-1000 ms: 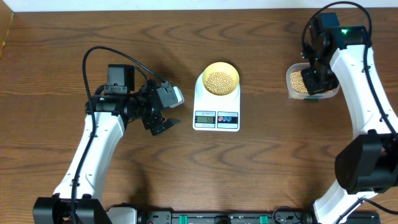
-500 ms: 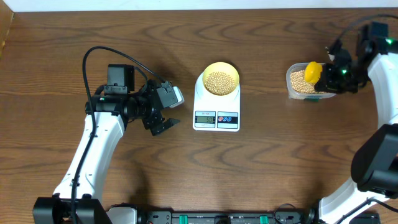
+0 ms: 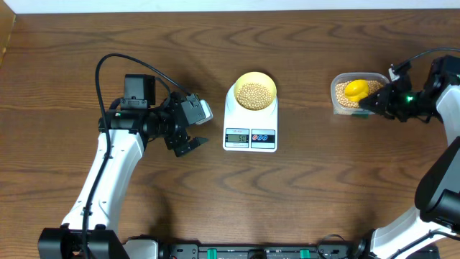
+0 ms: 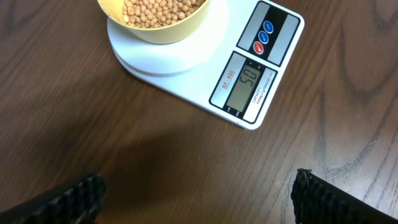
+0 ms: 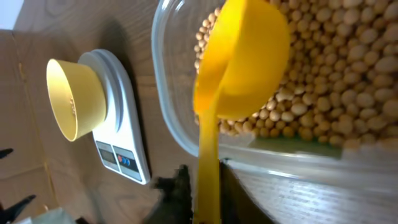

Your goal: Scoop item into bowl and weigh 50g on scale

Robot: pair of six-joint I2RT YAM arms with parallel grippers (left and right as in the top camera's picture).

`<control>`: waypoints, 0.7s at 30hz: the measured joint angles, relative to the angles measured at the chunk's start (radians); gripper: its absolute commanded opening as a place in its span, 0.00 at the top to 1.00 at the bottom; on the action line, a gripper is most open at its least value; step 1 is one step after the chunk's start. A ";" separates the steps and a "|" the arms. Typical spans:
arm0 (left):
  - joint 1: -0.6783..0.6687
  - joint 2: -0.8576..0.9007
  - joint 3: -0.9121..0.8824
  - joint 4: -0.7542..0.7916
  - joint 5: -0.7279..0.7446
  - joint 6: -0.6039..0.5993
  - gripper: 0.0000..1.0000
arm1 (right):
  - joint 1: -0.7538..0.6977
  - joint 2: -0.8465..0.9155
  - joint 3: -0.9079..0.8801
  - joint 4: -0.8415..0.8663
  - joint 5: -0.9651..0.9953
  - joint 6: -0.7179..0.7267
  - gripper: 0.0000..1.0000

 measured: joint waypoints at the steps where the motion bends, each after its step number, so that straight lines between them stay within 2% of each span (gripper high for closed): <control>1: 0.000 0.000 0.000 0.000 0.000 0.000 0.02 | -0.001 0.000 -0.002 0.003 -0.003 0.013 0.72; 4: 0.000 0.000 0.000 0.000 0.000 0.000 0.03 | -0.002 0.000 -0.003 0.006 -0.011 0.040 0.56; 6: 0.000 0.000 0.000 0.000 0.000 0.000 0.02 | -0.002 0.000 -0.003 0.003 -0.016 0.059 0.34; 10: 0.000 0.000 0.000 0.000 0.000 0.000 0.03 | -0.003 0.000 -0.004 -0.071 -0.019 0.082 0.07; 13: 0.000 0.000 0.000 0.000 0.000 0.000 0.02 | -0.003 0.000 -0.006 -0.146 0.000 0.094 0.01; 21: 0.000 0.000 0.000 0.000 0.000 0.000 0.02 | -0.003 -0.010 -0.007 -0.234 0.081 0.095 0.01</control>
